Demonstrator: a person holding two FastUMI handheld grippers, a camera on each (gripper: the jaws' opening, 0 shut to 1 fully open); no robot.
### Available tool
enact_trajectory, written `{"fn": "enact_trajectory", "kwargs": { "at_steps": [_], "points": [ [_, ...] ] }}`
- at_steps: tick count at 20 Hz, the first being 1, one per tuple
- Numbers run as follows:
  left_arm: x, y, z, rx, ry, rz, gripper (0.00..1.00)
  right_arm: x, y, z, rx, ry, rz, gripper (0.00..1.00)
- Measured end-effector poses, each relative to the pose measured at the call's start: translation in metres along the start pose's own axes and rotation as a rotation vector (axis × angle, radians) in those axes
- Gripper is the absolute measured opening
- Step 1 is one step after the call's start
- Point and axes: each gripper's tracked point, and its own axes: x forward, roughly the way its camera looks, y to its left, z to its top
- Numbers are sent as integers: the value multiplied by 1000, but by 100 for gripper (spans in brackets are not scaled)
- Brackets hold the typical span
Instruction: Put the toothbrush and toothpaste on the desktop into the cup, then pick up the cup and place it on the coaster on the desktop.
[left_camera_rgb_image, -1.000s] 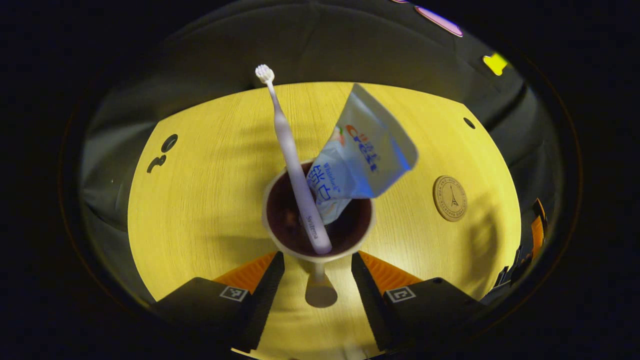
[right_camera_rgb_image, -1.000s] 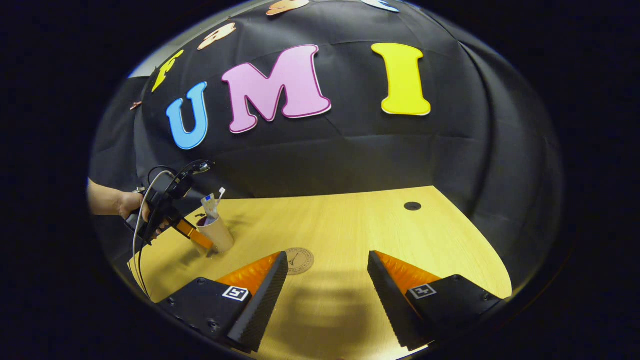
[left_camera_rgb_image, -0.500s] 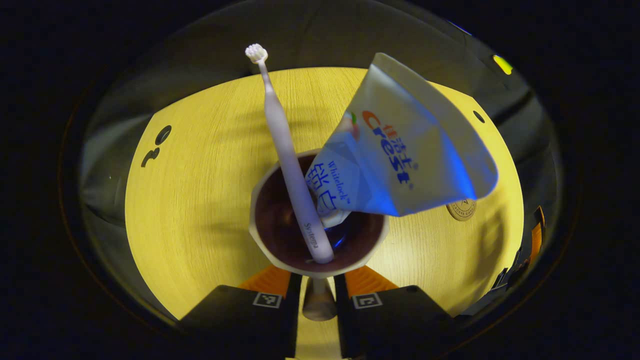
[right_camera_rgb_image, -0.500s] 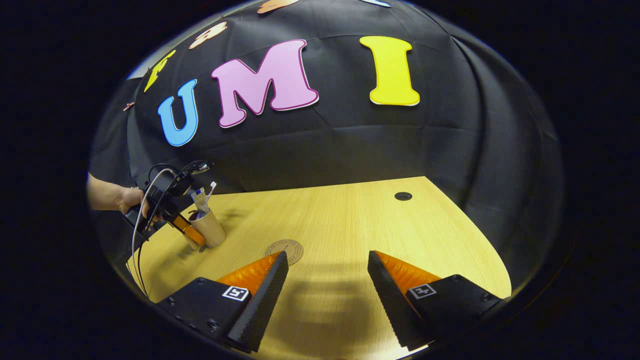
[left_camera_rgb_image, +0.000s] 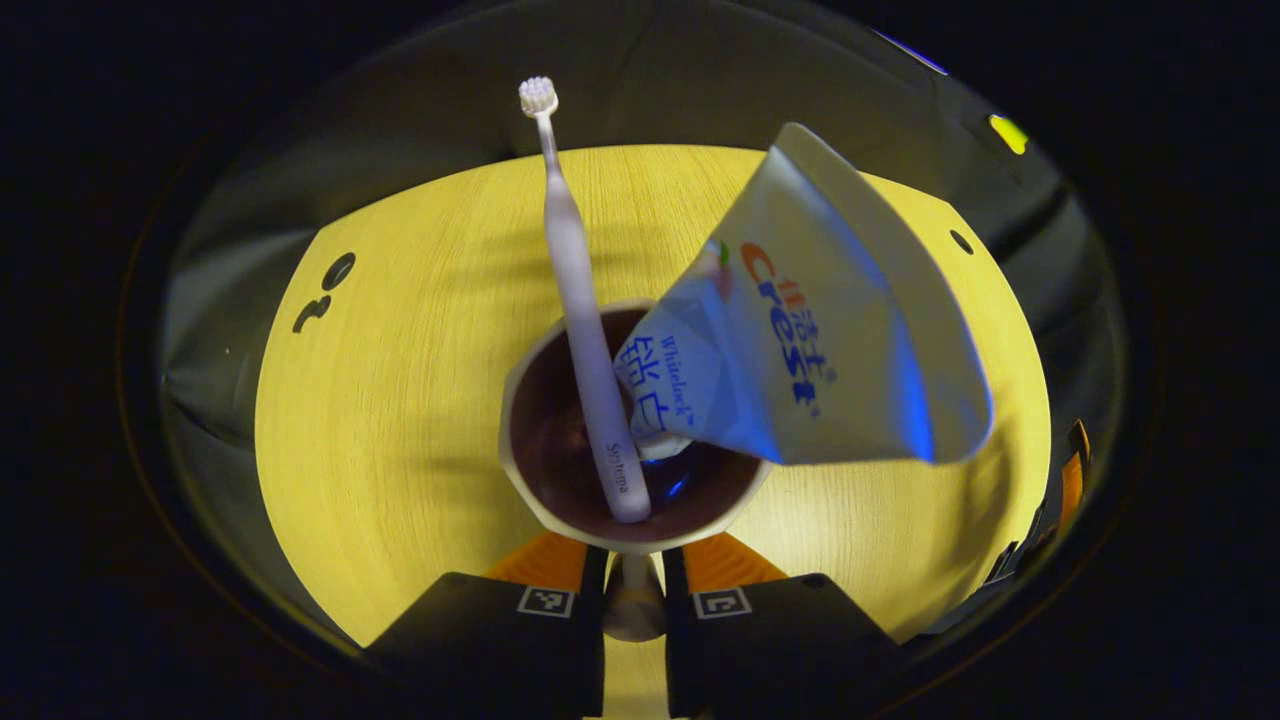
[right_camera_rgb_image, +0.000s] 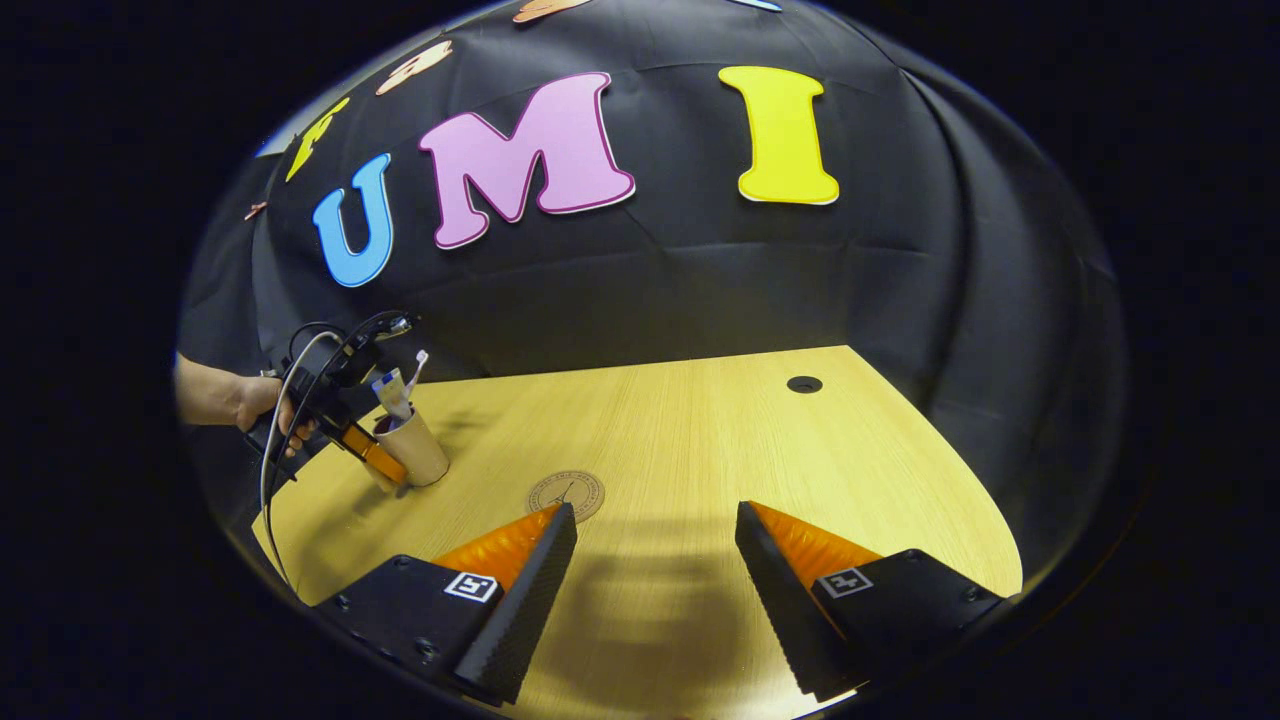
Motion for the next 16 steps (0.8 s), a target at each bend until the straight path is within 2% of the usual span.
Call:
{"fn": "enact_trajectory", "kwargs": {
  "at_steps": [6,7,8,9,13,14,15,16],
  "points": [
    [-34,-20,17,133,-48,-1,28,-5,-5,4,18,2,-16,99],
    [-40,-30,21,147,-54,-16,28,-5,-5,3,23,1,-18,99],
    [-43,-43,23,157,-60,-37,33,-7,-7,6,25,-3,-24,99],
    [-47,-57,26,167,-65,-57,29,-10,-10,7,25,-6,-30,99],
    [-52,-112,40,261,-81,-105,29,-25,-19,9,14,-11,-52,99],
    [-51,-128,41,277,-79,-125,24,-30,-23,8,10,-12,-62,98],
    [-50,-142,42,294,-77,-145,28,-34,-27,7,12,-12,-70,99],
    [-48,-157,44,313,-74,-156,28,-37,-31,6,18,-13,-78,99]
  ]
}}
